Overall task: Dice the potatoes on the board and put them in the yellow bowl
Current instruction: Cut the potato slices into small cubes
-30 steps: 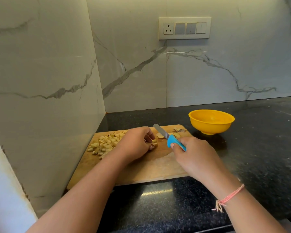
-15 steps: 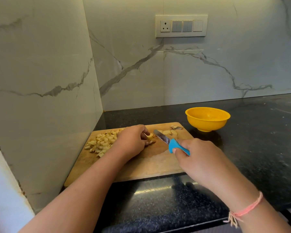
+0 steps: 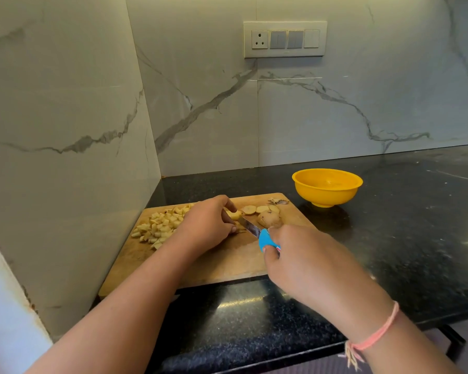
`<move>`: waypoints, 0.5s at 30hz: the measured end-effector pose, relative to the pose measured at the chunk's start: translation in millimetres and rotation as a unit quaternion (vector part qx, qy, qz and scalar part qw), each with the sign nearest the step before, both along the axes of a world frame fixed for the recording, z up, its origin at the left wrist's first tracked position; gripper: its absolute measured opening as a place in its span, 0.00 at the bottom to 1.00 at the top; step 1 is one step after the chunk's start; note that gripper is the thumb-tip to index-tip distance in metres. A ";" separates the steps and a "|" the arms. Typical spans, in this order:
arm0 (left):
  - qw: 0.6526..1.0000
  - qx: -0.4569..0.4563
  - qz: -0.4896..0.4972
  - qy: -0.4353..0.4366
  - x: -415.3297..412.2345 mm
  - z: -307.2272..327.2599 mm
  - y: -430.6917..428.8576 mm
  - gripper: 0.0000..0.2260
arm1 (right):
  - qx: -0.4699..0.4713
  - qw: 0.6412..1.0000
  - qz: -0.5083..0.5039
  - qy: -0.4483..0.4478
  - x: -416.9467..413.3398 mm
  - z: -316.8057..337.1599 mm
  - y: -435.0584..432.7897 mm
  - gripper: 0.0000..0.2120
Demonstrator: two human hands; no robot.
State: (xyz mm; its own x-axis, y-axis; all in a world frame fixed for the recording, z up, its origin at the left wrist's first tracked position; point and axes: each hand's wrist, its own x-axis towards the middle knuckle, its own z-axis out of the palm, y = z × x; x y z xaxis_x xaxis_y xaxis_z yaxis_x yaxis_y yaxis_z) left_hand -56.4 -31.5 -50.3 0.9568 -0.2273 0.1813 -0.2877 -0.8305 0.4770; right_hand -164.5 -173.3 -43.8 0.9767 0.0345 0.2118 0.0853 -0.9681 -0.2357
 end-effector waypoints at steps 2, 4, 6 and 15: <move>1.000 0.005 0.006 -0.006 -1.0 0.8 -1.6 0.15 | -0.017 0.999 -0.003 0.033 4.4 5.7 3.5 0.18; 1.000 0.011 0.016 -0.013 -1.7 0.5 -3.8 0.15 | -0.038 0.997 -0.002 0.061 5.6 8.5 7.3 0.19; 0.999 0.014 0.029 -0.020 -1.8 0.0 -5.1 0.15 | -0.058 0.996 0.004 0.065 3.3 6.3 8.8 0.19; 0.999 0.022 0.043 -0.026 -2.3 -0.5 -6.9 0.13 | -0.033 0.999 0.026 -0.034 -20.9 -11.7 0.1 0.18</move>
State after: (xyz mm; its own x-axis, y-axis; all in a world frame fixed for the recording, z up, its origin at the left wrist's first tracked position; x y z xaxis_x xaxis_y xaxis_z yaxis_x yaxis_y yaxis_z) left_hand -58.7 -38.4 -50.8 0.9627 -0.1541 0.2225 -0.2382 -0.8725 0.4266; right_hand -185.4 -173.2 -55.5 0.9567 0.1014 0.2729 0.1501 -0.9750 -0.1639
